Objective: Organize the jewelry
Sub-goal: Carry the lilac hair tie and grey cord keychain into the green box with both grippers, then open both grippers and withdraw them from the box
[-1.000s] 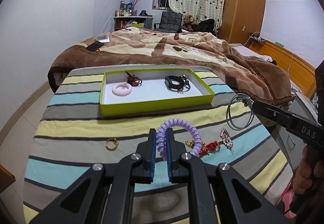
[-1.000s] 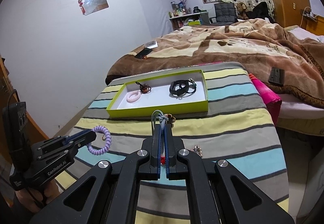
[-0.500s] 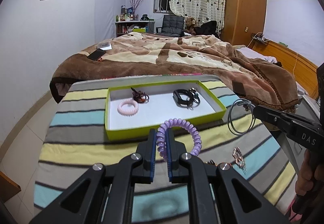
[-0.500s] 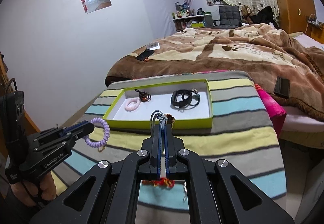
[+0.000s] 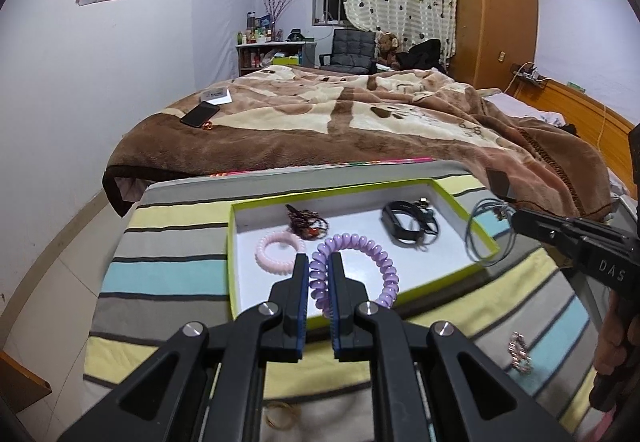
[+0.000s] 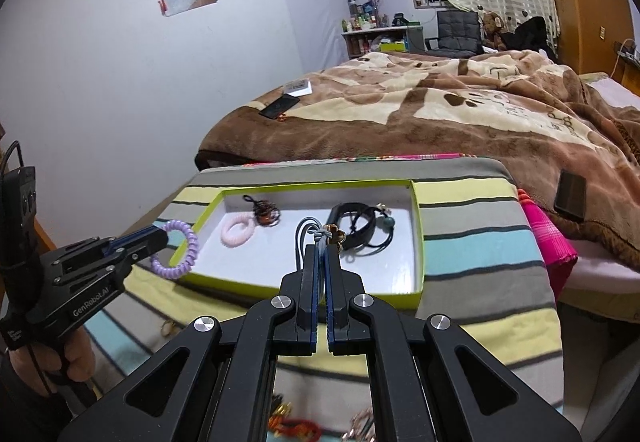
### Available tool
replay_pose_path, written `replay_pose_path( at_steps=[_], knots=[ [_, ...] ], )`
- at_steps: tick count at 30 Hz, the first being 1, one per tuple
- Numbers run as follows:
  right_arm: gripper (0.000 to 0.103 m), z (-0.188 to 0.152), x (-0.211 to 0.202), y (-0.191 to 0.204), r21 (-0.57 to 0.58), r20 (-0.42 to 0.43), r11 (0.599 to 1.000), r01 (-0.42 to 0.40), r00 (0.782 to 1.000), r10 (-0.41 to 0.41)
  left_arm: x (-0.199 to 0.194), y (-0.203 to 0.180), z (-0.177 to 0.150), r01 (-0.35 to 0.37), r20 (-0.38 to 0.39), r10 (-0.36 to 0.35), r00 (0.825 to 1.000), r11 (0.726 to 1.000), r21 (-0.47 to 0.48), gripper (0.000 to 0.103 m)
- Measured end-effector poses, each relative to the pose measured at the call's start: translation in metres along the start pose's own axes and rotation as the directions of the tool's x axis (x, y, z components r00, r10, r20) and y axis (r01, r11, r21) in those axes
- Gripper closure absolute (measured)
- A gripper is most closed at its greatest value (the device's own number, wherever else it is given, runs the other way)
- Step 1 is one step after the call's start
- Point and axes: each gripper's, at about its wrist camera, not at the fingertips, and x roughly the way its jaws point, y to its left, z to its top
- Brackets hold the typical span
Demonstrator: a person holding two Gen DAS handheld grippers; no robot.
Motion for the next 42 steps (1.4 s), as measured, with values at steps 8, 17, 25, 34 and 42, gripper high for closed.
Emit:
replay_pose_path(
  at_steps=[8, 17, 25, 34, 42],
  knots=[
    [0.101, 0.004, 0.035, -0.024, 0.031, -0.055, 0.999, 0.027, 0.998, -0.025, 0.034, 0.018, -0.002, -0.025, -0.042, 0.024, 0.999, 0.999, -0.026, 0.093],
    [0.101, -0.004, 0.069, -0.04, 0.044, -0.133, 0.997, 0.059, 0.99, -0.053, 0.065, 0.028, -0.006, -0.05, -0.093, 0.047, 0.995, 0.998, -0.036, 0.093],
    [0.101, -0.006, 0.084, -0.044, 0.04, -0.16, 0.996, 0.085, 0.984, -0.077, 0.082, 0.034, -0.008, -0.066, -0.13, 0.059, 0.99, 0.997, -0.043, 0.093],
    [0.1, -0.008, 0.09, -0.045, 0.032, -0.182, 0.994, 0.101, 0.979, -0.093, 0.091, 0.033, -0.01, -0.077, -0.148, 0.071, 0.986, 0.996, -0.034, 0.093],
    [0.091, -0.007, 0.082, -0.044, 0.03, -0.161, 0.995, 0.092, 0.983, -0.086, 0.088, 0.034, -0.009, -0.076, -0.143, 0.07, 0.987, 0.996, -0.038, 0.08]
  ],
)
